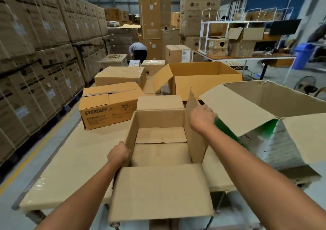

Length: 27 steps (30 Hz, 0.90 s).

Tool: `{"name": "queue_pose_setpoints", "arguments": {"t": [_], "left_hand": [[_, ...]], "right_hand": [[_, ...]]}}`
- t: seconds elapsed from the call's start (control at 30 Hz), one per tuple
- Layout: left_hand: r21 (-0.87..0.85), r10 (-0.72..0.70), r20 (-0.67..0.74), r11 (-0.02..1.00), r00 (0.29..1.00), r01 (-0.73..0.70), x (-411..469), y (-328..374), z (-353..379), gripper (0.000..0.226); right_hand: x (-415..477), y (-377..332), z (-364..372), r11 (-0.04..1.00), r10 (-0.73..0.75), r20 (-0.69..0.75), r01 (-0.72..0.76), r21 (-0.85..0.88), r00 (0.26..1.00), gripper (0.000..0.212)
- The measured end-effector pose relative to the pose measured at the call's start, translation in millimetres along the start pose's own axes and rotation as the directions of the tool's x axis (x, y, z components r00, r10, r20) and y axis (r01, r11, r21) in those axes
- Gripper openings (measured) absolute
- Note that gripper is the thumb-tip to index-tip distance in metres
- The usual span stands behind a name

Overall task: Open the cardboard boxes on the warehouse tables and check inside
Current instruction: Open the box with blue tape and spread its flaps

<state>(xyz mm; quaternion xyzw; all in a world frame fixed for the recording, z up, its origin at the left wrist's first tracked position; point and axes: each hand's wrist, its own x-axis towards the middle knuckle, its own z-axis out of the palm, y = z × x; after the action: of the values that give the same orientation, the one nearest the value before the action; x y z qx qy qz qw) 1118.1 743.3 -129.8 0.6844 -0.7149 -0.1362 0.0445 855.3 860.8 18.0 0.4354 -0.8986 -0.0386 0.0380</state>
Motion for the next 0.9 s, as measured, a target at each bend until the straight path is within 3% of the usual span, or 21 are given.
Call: {"name": "queue_pose_setpoints", "arguments": {"t": [0.1, 0.2, 0.33, 0.43, 0.5, 0.63, 0.77, 0.9], "left_hand": [[0.002, 0.005, -0.003, 1.0, 1.0, -0.005, -1, 2, -1, 0.028], [-0.009, 0.011, -0.009, 1.0, 1.0, -0.011, -1, 0, 0, 0.029], [-0.006, 0.027, -0.01, 1.0, 1.0, -0.027, 2, -6, 6, 0.028], [-0.026, 0.032, -0.013, 0.999, 0.999, -0.033, 6, -6, 8, 0.029], [-0.045, 0.029, -0.011, 0.999, 1.0, -0.029, 8, -3, 5, 0.03], [-0.164, 0.015, 0.084, 0.986, 0.996, -0.001, 4, 3, 4, 0.038], [-0.407, 0.093, 0.196, 0.913, 0.976, -0.005, -7, 10, 16, 0.046], [-0.53, 0.113, 0.166, 0.848, 0.98, -0.008, -20, 13, 23, 0.054]], "right_hand": [[9, 28, 21, 0.992, 0.008, 0.075, 0.001, -0.125, 0.997, 0.052], [14, 46, 53, 0.998, 0.031, 0.086, -0.026, -0.06, 0.996, 0.05], [7, 52, 103, 0.951, 0.069, 0.305, -0.155, 0.269, 0.95, 0.078], [-8, 40, 138, 0.833, -0.073, 0.409, -0.17, 0.526, 0.91, 0.064], [-10, 30, 144, 0.821, -0.029, 0.361, -0.184, 0.541, 0.932, 0.042], [-17, 25, 135, 0.918, 0.053, 0.239, -0.141, 0.371, 0.97, 0.017], [-20, 45, 136, 0.942, 0.075, 0.137, -0.115, 0.314, 0.988, 0.024], [-22, 60, 140, 0.904, -0.024, 0.003, 0.02, 0.428, 1.0, 0.032]]}}
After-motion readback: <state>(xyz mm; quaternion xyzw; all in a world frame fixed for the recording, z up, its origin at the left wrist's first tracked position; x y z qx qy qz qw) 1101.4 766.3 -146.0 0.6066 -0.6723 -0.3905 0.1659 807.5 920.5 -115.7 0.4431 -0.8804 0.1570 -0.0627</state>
